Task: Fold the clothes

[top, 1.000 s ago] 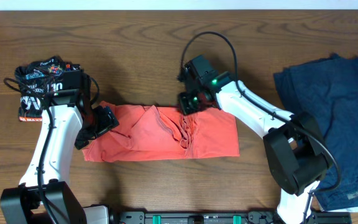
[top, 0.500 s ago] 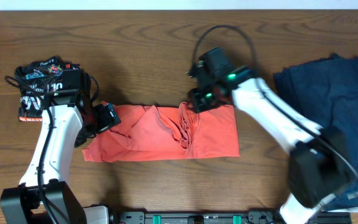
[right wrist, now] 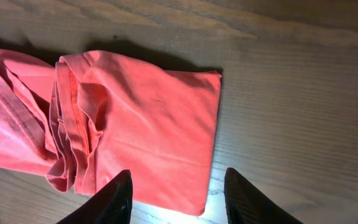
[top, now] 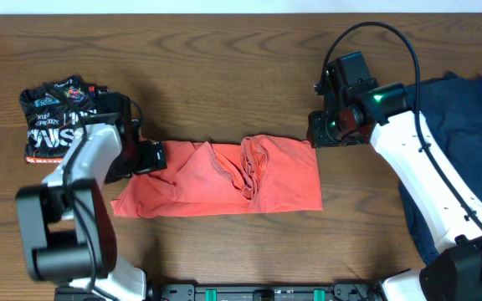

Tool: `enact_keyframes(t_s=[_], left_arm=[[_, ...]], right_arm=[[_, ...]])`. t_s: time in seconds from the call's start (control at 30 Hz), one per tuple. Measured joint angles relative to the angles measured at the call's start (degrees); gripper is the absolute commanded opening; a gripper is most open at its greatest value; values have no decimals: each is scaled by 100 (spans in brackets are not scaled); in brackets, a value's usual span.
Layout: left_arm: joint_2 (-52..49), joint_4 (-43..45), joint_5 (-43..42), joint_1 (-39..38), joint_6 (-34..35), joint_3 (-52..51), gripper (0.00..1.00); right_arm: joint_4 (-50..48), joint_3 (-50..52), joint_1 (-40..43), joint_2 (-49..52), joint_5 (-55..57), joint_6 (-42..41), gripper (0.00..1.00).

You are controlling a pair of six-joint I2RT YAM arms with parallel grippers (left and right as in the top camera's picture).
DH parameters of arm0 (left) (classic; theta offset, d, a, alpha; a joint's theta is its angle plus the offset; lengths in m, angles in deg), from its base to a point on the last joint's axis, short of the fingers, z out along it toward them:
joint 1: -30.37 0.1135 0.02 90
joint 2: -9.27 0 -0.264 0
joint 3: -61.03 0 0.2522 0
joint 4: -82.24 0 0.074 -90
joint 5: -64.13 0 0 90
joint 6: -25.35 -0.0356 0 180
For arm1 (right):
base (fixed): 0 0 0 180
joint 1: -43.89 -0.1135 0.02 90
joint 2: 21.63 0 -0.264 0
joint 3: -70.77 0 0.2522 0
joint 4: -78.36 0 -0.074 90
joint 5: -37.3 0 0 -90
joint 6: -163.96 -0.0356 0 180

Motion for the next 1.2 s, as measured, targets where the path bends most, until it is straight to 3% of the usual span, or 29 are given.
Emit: enact_keyframes(t_s=[0.1, 0.33, 0.43, 0.67, 1.03, 1.2], left_arm=[[-240, 22, -109, 0, -72, 2, 97], [-271, -105, -544, 22, -105, 17, 31], [-284, -127, -815, 20, -133, 15, 15], [-293, -885, -986, 125, -149, 334, 8], [-114, -2601, -662, 1115, -35, 2258, 8], [101, -3112, -1207, 925, 72, 2468, 8]], right_arm=[[-4, 0, 0, 0, 13, 0, 46], [2, 0, 0, 0, 55, -2, 46], [9, 0, 0, 0, 122, -2, 45], [208, 0, 17, 0, 562, -2, 45], [435, 0, 708, 0, 1143, -44, 45], [485, 0, 1014, 0, 1180, -44, 45]])
